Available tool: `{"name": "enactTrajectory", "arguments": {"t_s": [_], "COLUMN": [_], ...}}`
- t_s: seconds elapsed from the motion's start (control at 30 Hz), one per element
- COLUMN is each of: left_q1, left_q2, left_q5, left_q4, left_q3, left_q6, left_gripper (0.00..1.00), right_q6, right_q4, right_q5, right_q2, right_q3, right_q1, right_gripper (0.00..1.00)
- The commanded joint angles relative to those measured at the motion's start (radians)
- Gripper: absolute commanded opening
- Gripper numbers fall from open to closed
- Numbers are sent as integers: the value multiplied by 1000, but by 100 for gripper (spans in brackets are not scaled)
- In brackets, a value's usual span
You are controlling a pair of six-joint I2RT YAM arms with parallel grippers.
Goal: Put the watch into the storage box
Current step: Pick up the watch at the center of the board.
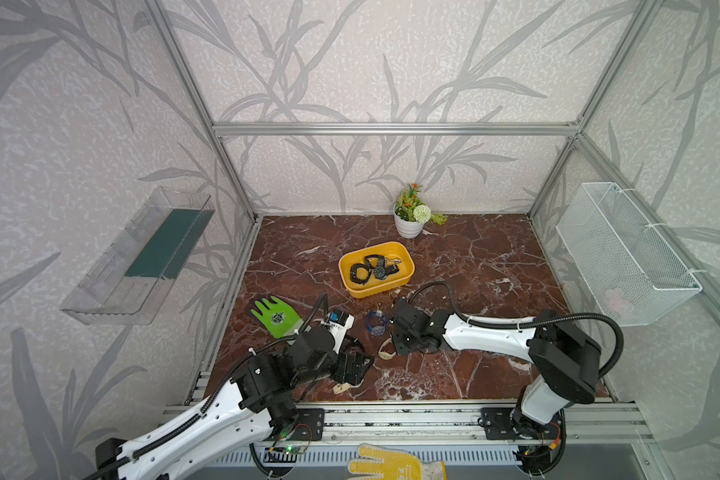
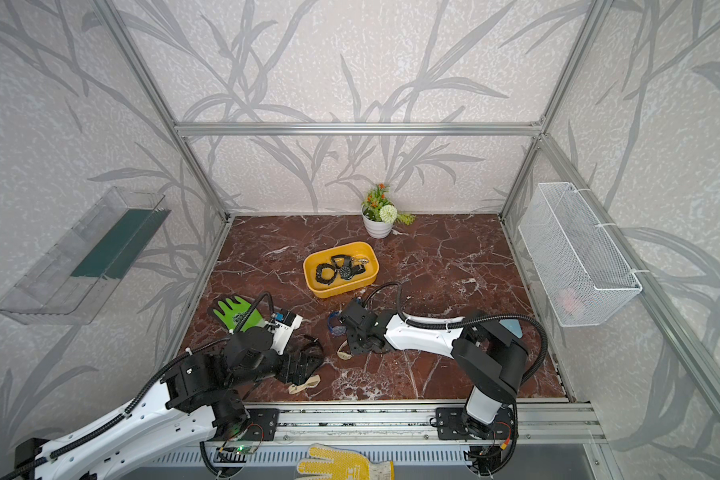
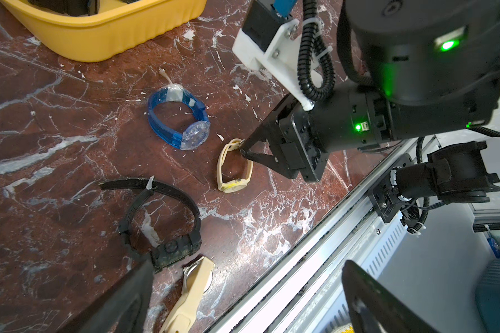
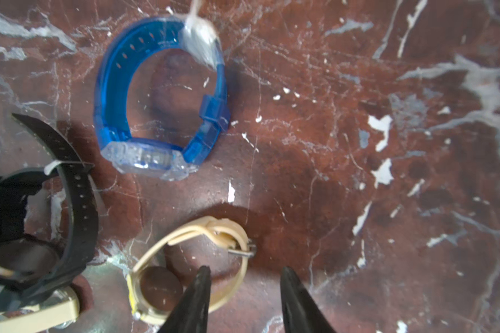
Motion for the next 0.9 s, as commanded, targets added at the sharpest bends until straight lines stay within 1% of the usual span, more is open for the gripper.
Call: {"name": "enactTrajectory", "arguments": {"t_s": [0.0, 0.03, 0.23, 0.43, 0.53, 0.7, 0.87], "left_q1": [-6, -6, -6, -6, -6, -6, -6], "left_q2": [1, 1, 1, 2, 5, 12, 18], "left_q5": [-24, -27, -27, -25, -30, -31, -42], "left_q4": [-14, -15, -9, -4, -3, 3, 4], "left_q3": [-19, -21, -25, -30, -30, -30, -27], "left_q6": [-16, -16, -16, -14, -12, -8, -1], "left_gripper": [99, 99, 99, 99, 99, 99, 99], "right_q6": [22, 25, 54, 65, 67, 64, 35], "right_q4": [10, 11, 21, 27, 17, 7, -35], "right_q5": [-9, -12, -23, -22, -13, 4, 51], "right_q2": [13, 45, 75, 99, 110, 124, 98], "right_q3": [28, 29, 27, 30, 35, 38, 49], "right_q1": [4, 4, 4, 4, 4, 5, 4], "right_gripper": [40, 40, 36, 24, 16, 12, 10]}}
